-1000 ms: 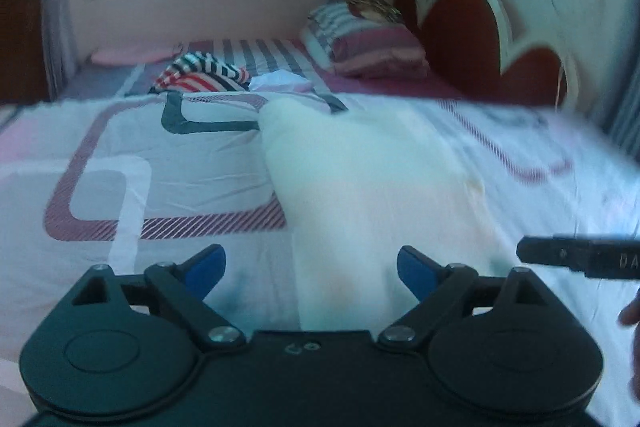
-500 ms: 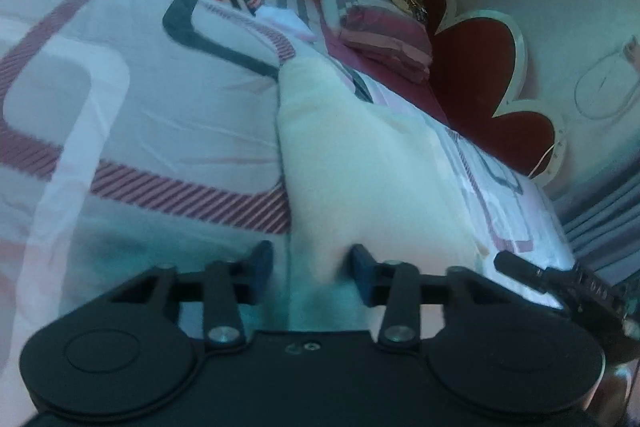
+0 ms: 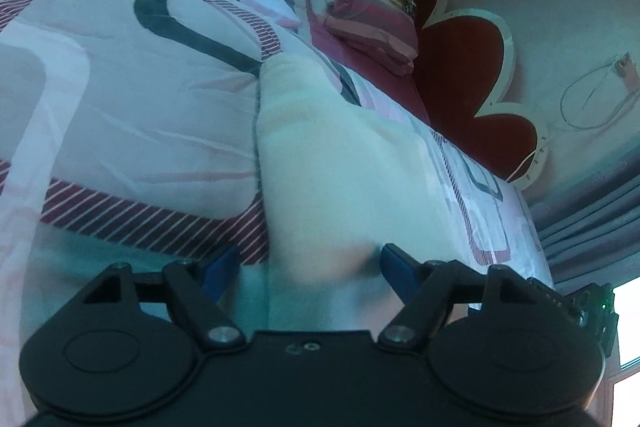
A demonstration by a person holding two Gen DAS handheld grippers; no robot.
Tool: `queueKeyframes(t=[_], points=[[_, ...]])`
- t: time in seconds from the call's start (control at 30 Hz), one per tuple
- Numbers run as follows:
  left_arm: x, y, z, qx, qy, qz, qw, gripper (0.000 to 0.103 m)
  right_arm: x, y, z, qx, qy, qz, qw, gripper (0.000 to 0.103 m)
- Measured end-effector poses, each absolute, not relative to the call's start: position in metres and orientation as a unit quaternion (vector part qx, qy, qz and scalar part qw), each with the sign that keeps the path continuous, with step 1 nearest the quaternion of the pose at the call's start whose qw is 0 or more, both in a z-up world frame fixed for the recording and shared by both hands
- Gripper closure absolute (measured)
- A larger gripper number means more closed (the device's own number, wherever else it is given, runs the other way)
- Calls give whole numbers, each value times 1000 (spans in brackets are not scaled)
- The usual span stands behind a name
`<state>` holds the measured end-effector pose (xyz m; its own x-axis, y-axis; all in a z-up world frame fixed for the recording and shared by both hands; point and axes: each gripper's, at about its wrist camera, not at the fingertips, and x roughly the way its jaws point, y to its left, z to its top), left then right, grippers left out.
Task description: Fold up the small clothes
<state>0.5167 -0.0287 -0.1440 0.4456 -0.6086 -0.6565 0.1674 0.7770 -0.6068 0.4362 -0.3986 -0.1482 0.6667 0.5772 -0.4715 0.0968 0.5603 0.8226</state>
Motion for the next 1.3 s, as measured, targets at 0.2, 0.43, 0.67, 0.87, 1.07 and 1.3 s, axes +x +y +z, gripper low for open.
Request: queueKeyframes(t=[0.2, 0.43, 0.67, 0.87, 1.07, 1.3], points=[[531, -51, -140, -209, 483, -237, 816, 32, 445, -393, -147, 435, 384, 156, 799, 48], [524, -79, -125, -106, 465, -230, 849, 61, 447, -367, -128, 347, 392, 135, 841, 65], [504, -75, -101, -43, 438, -228, 869, 64, 430, -327, -90, 260, 368, 132, 883, 67], [480, -28, -74, -3, 412, -203, 888, 64, 421, -266, -70, 241, 355, 158, 889, 67], [458, 59, -62, 5, 415, -148, 898, 64, 406, -166, -65, 227, 337, 203, 891, 67], [426, 147, -65, -16, 430, -98, 897, 63, 397, -69, -78, 231, 356, 260, 867, 68]])
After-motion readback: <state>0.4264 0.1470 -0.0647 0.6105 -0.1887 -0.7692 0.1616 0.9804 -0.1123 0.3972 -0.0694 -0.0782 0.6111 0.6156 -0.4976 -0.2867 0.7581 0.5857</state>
